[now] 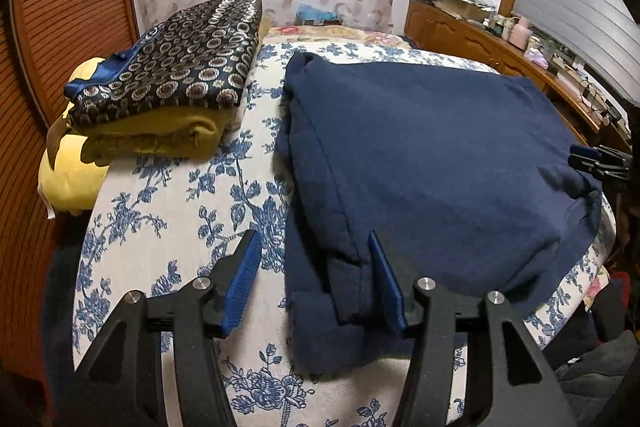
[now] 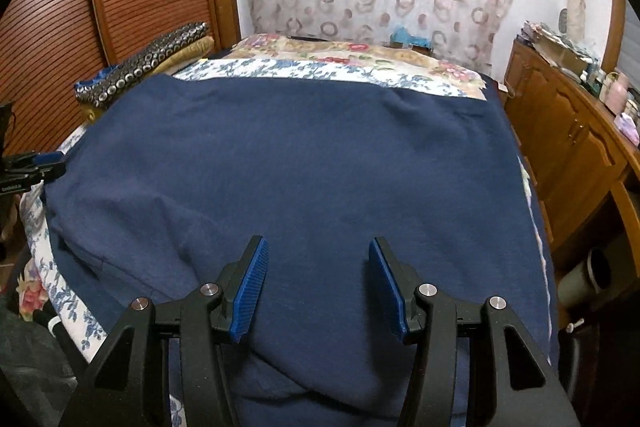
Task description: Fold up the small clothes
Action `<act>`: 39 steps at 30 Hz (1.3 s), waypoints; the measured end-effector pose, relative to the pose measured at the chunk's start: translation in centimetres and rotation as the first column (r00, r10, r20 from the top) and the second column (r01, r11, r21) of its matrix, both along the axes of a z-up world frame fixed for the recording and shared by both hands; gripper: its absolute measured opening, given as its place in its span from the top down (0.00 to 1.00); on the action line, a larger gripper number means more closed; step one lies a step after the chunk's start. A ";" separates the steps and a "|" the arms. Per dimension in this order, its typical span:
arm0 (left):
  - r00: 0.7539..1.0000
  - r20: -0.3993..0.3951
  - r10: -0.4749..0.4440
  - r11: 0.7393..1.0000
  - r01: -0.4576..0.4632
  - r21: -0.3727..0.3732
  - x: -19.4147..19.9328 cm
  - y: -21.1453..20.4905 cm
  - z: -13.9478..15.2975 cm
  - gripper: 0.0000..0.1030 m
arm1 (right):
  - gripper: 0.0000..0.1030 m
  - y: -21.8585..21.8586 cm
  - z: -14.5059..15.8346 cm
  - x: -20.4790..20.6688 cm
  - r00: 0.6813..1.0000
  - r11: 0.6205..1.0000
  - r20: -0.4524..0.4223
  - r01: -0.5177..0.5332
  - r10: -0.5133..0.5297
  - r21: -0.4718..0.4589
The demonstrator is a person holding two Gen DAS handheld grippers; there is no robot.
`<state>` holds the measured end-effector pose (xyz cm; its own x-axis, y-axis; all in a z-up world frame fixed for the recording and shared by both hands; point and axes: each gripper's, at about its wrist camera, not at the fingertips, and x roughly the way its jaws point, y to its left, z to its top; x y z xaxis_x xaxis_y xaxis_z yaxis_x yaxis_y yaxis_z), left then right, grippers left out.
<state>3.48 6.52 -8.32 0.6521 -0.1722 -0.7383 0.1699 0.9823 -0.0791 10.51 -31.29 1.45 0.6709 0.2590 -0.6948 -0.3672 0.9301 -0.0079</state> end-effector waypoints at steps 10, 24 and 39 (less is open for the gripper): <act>1.000 -0.018 0.004 1.000 -0.004 -0.005 -0.9 -0.3 -1.0 0.45 | 0.41 1.0 0.2 0.9 1.000 1.000 -0.011 0.015 -0.015 -0.016; 1.000 -0.008 0.004 0.999 -0.004 -0.037 -1.7 -0.9 -1.0 0.45 | 0.36 1.0 -0.5 0.7 1.000 1.000 -0.016 0.023 -0.023 0.006; 1.000 -0.016 -0.020 0.998 0.019 -0.054 -1.1 -1.2 -0.9 0.74 | 0.36 0.9 -0.5 0.8 1.000 1.000 -0.016 0.018 -0.018 0.006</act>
<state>2.37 5.35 -9.24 0.6361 -0.2246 -0.7382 0.1868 0.9731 -0.1350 11.30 -30.35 0.96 0.6646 0.2507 -0.7039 -0.3501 0.9367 0.0031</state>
